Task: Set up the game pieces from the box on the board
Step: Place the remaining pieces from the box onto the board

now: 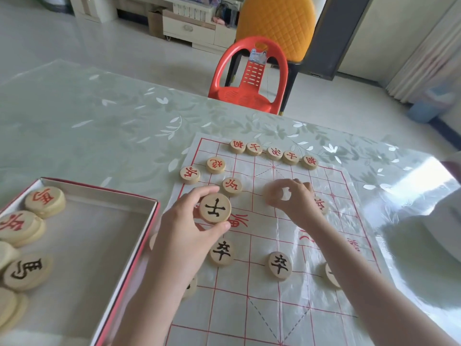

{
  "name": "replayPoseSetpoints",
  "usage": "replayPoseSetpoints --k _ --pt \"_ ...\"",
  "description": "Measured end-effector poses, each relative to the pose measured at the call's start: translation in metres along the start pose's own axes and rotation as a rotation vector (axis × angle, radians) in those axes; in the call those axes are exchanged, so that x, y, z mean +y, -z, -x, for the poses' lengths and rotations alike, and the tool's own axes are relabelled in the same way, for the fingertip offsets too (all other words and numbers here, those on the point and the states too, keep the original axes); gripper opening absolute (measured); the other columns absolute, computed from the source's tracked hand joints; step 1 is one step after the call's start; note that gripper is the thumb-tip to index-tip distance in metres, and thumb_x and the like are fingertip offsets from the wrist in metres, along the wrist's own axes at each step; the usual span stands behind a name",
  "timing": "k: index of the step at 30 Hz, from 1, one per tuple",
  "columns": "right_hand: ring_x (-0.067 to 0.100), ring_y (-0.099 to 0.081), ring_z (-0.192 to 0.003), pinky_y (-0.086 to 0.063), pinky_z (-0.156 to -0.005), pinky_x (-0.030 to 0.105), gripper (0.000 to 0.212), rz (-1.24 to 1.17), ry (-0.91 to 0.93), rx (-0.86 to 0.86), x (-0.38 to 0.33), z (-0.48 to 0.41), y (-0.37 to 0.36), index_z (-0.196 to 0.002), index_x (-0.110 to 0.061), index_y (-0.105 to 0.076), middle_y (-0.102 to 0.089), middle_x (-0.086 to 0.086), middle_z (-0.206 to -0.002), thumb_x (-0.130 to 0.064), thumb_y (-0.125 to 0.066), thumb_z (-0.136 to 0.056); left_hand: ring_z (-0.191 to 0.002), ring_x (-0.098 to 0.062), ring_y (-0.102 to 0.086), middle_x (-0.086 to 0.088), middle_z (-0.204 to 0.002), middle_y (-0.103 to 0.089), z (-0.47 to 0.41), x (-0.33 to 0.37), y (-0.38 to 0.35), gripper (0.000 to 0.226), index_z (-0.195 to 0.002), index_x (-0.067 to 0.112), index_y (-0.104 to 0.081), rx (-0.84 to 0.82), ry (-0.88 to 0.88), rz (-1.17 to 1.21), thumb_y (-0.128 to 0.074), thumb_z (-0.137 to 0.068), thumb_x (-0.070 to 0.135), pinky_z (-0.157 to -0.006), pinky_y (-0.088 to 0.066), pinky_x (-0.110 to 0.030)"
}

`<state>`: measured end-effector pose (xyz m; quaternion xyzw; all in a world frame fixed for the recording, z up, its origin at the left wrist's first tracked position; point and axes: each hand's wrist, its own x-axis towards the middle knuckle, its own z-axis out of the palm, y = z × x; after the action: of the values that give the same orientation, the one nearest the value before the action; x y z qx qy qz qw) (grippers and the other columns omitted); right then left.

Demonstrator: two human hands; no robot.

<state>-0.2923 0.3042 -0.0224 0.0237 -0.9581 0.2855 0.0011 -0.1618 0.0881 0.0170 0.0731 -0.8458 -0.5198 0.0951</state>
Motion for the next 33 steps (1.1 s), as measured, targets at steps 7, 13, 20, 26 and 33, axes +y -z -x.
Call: replayPoseSetpoints --k 7,13,20,26,33 --pt "0.024 -0.038 -0.115 -0.030 -0.091 0.029 0.053 -0.060 -0.025 0.051 -0.004 0.022 0.005 -0.126 -0.025 -0.054 -0.046 -0.002 -0.122 -0.035 -0.071 -0.078 -0.093 0.001 -0.058 0.018 -0.101 -0.065 0.000 0.002 -0.002 0.051 -0.112 0.038 -0.057 -0.036 -0.013 -0.020 -0.079 -0.067 0.025 -0.072 -0.041 -0.006" --pt "0.004 -0.046 -0.083 -0.039 -0.073 0.014 0.022 -0.283 0.041 -0.076 -0.021 0.105 0.016 -0.105 -0.038 -0.059 -0.051 -0.022 -0.098 -0.026 -0.061 -0.086 -0.094 0.004 -0.056 0.023 -0.097 -0.062 0.006 0.010 -0.001 0.048 -0.110 0.038 -0.057 -0.069 -0.025 -0.042 -0.078 -0.068 0.027 -0.070 -0.037 0.000" --pt "0.009 -0.056 -0.101 -0.039 -0.072 0.008 0.020 -0.435 -0.009 -0.091 -0.028 0.185 0.016 -0.097 -0.033 -0.066 -0.065 -0.021 -0.103 -0.017 -0.059 -0.087 -0.088 0.020 -0.048 0.026 -0.087 -0.060 0.069 0.015 0.012 0.042 -0.100 0.032 -0.061 -0.191 -0.017 -0.098 -0.082 -0.064 0.027 -0.070 -0.037 0.001" --pt "0.009 -0.059 -0.095 -0.042 -0.069 0.008 0.020 -0.526 -0.046 -0.056 -0.038 0.220 0.024 -0.098 -0.022 -0.069 -0.068 -0.012 -0.101 -0.009 -0.056 -0.088 -0.099 -0.003 -0.050 0.018 -0.103 -0.053 0.140 0.007 0.001 0.049 -0.107 0.034 -0.058 -0.351 -0.027 -0.305 -0.080 -0.063 0.038 -0.071 -0.033 -0.009" --pt "0.007 -0.060 -0.094 -0.046 -0.069 0.009 0.022 -0.541 -0.077 -0.049 -0.031 0.244 0.029 -0.099 -0.020 -0.069 -0.069 -0.012 -0.097 -0.009 -0.054 -0.088 -0.106 -0.015 -0.047 0.009 -0.107 -0.057 0.166 -0.002 -0.016 0.053 -0.113 0.025 -0.060 -0.287 -0.142 -0.439 -0.079 -0.065 0.037 -0.088 -0.035 -0.024"
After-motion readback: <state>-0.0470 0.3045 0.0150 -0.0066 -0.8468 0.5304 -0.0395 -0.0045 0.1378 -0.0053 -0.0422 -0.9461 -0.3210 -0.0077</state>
